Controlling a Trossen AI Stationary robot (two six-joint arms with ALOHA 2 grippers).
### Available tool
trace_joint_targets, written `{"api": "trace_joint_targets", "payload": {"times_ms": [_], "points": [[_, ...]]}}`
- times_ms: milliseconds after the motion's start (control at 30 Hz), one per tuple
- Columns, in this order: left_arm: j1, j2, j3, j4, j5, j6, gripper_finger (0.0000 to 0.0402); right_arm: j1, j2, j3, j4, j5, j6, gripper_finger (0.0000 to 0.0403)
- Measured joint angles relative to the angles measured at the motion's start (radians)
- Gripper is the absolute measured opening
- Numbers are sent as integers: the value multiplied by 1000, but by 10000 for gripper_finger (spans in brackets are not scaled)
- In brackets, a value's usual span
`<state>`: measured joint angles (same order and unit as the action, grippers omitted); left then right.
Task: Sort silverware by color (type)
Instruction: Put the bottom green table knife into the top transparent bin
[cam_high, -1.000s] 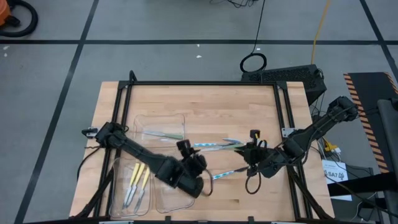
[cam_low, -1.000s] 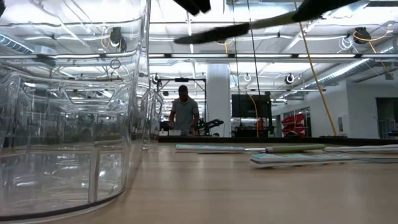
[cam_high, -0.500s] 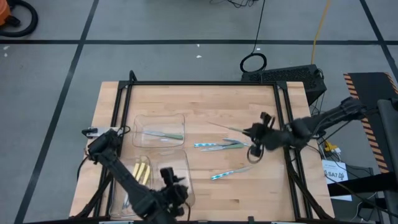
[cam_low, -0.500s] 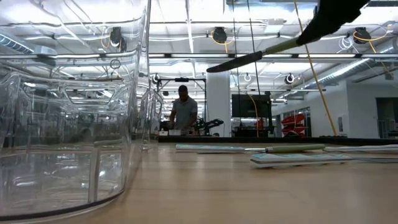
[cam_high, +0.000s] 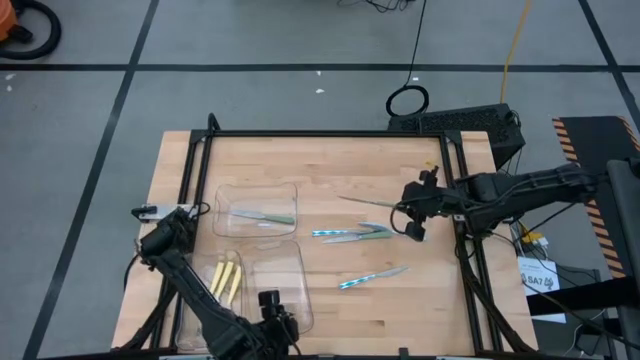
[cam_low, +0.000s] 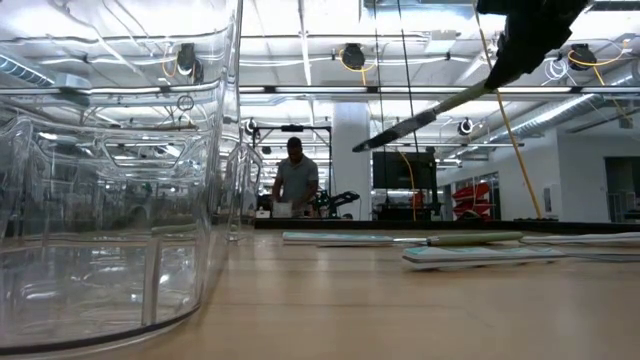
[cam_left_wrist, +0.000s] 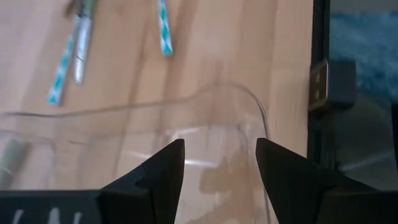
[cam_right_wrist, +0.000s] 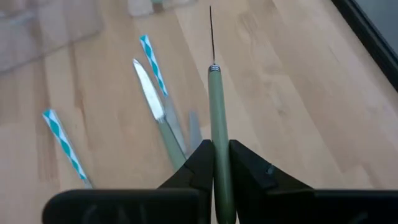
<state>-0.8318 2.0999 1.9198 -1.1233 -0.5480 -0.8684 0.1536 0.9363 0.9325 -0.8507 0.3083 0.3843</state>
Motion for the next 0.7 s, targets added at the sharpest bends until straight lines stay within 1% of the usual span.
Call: {"api": "trace_joint_targets", "payload": {"times_ms": [100, 233, 400, 500, 600, 700], "points": [[-1, 26, 0, -1, 42, 8, 207, -16, 41, 59, -73, -7, -1, 26], [0, 44, 0, -7, 47, 21, 207, -44, 87, 144, -152, -48, -13, 26], [-3, 42, 0, -9, 51, 12, 207, -73, 123, 230, -234, -70, -37, 26], [-15, 42, 0, -10, 69, 20, 207, -79, 128, 258, -242, -74, -47, 26], [-25, 42, 0, -10, 73, -3, 207, -83, 128, 274, -255, -78, -58, 26], [-34, 42, 0, -11, 77, -25, 207, -83, 130, 286, -303, -79, -49, 26]]}}
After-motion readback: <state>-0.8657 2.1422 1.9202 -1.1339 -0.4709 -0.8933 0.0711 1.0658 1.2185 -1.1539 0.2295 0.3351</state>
